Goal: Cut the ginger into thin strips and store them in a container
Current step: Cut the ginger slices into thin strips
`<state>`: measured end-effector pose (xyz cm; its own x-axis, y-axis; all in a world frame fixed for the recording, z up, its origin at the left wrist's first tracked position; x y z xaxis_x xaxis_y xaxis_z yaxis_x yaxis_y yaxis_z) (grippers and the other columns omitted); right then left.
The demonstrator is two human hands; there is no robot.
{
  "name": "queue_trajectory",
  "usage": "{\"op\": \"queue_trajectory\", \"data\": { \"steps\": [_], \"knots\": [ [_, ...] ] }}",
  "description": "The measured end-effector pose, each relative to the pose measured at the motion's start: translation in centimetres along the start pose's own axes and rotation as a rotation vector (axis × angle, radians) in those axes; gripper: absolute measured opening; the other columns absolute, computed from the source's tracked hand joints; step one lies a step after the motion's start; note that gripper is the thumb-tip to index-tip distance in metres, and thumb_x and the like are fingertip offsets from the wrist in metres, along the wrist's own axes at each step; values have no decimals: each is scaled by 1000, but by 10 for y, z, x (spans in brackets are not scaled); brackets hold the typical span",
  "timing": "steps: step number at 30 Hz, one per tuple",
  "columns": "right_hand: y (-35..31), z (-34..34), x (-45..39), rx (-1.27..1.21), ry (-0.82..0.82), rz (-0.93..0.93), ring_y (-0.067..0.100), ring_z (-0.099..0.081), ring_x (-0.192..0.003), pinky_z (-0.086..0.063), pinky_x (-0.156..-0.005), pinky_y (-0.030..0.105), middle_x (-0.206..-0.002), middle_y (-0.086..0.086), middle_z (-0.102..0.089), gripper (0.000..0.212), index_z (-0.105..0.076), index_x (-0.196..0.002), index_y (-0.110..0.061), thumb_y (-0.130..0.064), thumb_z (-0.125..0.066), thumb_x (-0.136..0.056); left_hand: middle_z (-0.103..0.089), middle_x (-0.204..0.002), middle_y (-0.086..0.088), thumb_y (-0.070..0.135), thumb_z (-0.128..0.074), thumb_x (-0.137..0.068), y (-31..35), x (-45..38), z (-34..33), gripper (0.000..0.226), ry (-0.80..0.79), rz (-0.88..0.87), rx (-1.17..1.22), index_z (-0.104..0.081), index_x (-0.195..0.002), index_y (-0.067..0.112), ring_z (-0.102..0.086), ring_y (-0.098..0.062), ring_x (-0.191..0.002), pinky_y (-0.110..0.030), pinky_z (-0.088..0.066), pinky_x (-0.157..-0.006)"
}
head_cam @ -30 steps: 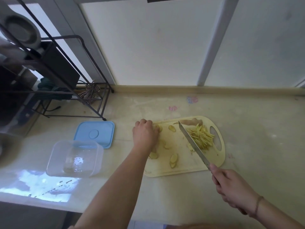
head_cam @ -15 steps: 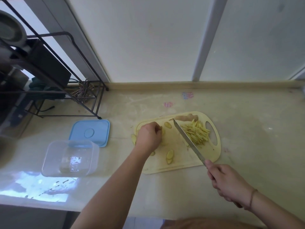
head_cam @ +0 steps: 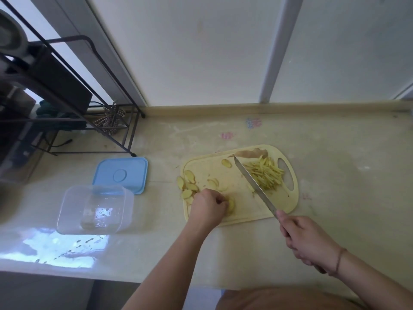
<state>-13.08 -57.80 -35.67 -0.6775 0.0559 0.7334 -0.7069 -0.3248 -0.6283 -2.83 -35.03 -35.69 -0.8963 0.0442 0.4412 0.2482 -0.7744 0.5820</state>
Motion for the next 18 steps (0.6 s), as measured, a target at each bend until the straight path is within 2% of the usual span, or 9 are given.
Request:
{"op": "queue_trajectory", "data": {
  "steps": [4,7,9,11,13,16,18],
  "knots": [
    [3,0,-2,-5,-2,-8,13,-20,-41,-16,-45,17,-53,-1,-28,53,-39,-69,-18,-62,-44,-99,-68,-76,-8,13,-60,-96,1,1,4,21,38,-28,-28,-76,-91,1,-55,-15,-61,-24,-48,-57],
    [4,-1,-3,-3,-6,-11,13,-20,-41,-16,-45,16,-52,-2,-28,53,-40,-70,-18,-62,-44,-99,-72,-82,-12,15,-58,-96,6,6,1,22,27,-67,-68,-74,-91,2,-66,-26,-74,-37,-58,-69],
    [4,-1,-3,-1,-7,-13,13,-20,-40,-16,-44,16,-52,-2,-28,53,-40,-71,-18,-61,-44,-99,-73,-79,-8,16,-59,-93,16,11,10,20,142,-182,-95,-75,-87,6,-67,-25,-74,-42,-58,-70],
    [4,-1,-3,-5,-5,-15,13,-20,-41,-16,-44,16,-52,-2,-28,52,-39,-71,-18,-61,-45,-100,-70,-71,-1,13,-65,-87,27,18,15,13,276,-386,-145,-75,-80,10,-64,-24,-65,-42,-55,-62],
    [4,0,-3,-8,0,-15,13,-20,-40,-16,-44,16,-51,-2,-29,52,-40,-71,-17,-61,-45,-100,-70,-69,1,9,-72,-82,29,24,14,5,344,-527,-169,-75,-79,11,-64,-23,-61,-40,-54,-58],
    [3,-1,-2,-9,-2,-16,13,-19,-40,-16,-43,15,-53,-1,-28,52,-39,-71,-17,-61,-45,-100,-72,-71,-1,2,-78,-78,25,23,26,6,424,-621,-108,-77,-81,7,-66,-22,-61,-35,-55,-55],
    [3,-2,-1,-4,-6,-16,13,-18,-40,-15,-43,15,-53,0,-27,52,-38,-71,-18,-61,-44,-100,-75,-76,-2,1,-80,-75,23,17,46,9,517,-636,-95,-79,-82,6,-69,-21,-65,-32,-54,-60]
  ]
}}
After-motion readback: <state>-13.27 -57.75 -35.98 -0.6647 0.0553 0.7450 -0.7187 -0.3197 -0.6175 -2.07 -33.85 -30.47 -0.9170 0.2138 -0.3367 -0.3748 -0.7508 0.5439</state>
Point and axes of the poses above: each hand's wrist, its own x-axis away from the middle knuckle, its own z-axis out of the back of the hand, y = z × x, the point moved 9 cm from there along -x, towards the middle knuckle
